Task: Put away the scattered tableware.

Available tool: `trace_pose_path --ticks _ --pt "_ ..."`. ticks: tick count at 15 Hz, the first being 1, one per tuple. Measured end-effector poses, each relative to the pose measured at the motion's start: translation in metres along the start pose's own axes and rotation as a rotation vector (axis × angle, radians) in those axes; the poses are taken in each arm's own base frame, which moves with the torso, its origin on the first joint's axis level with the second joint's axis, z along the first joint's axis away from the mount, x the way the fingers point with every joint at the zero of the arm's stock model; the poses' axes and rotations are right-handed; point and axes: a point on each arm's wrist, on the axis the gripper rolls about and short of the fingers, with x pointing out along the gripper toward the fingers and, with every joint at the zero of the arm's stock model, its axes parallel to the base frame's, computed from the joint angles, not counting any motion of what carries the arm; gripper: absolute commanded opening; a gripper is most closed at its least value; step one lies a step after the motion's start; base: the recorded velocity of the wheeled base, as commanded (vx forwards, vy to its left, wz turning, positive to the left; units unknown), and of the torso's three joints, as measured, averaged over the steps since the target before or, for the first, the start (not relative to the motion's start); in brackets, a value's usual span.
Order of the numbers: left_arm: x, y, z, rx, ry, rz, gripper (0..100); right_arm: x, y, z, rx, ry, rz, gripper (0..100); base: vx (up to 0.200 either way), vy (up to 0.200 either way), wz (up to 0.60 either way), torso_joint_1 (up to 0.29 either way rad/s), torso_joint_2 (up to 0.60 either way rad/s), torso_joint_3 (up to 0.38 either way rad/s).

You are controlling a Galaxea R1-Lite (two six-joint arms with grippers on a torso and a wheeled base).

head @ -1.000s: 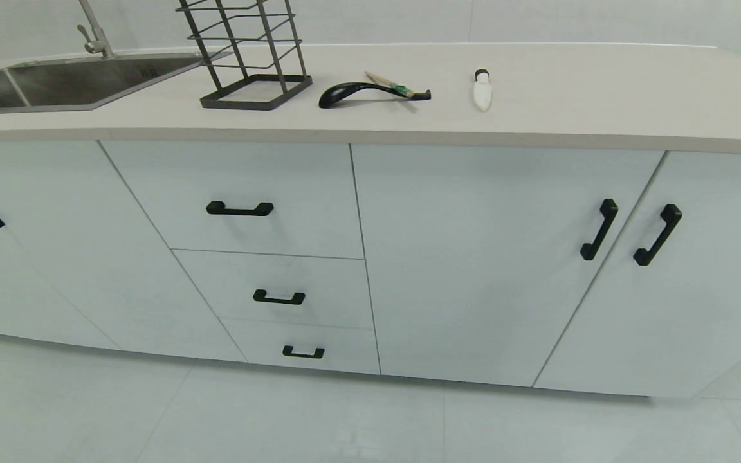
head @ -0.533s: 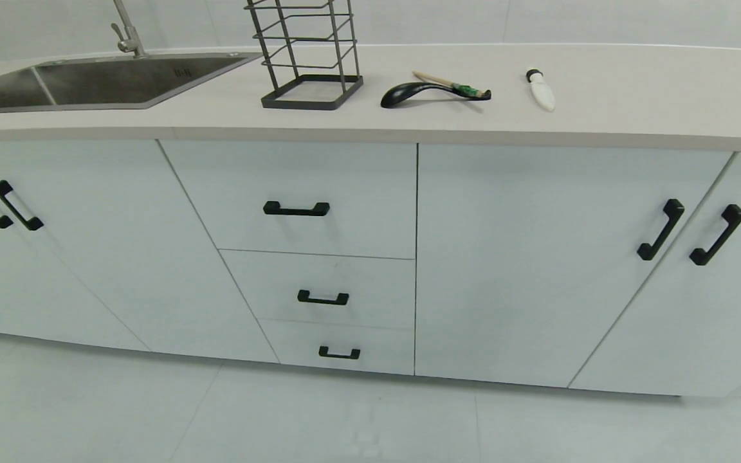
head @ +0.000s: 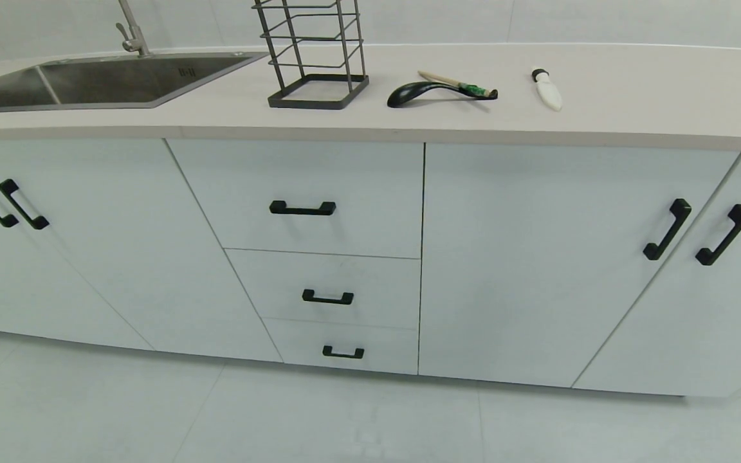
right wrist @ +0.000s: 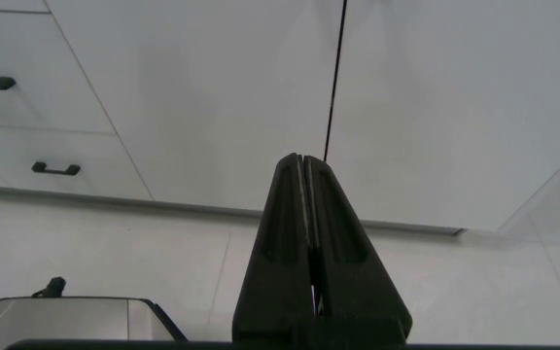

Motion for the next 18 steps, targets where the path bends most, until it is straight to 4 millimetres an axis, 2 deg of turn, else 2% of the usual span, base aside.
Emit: trace_pose_path --ticks 2,5,7,18 --pt "0.0 0.0 0.0 0.0 0.0 0.0 100 0.0 0.0 0.0 0.0 0.0 -0.001 0 0.0 0.0 0.0 0.0 0.0 0.0" --pt "0.0 0.0 0.0001 -0.011 -0.001 0.0 100 0.0 0.0 0.0 0.0 0.0 -0.001 0 0.2 0.2 0.0 -0.001 0.01 0.007" --pt "0.0 0.0 0.0001 -0.012 -0.001 0.0 100 0.0 0.0 0.0 0.0 0.0 -0.001 0 0.2 0.0 0.0 -0.005 0.0 0.002" --pt "0.0 0.0 0.0001 -0.012 -0.001 0.0 100 0.0 0.0 0.0 0.0 0.0 0.0 0 0.0 0.0 0.0 0.0 0.0 0.0"
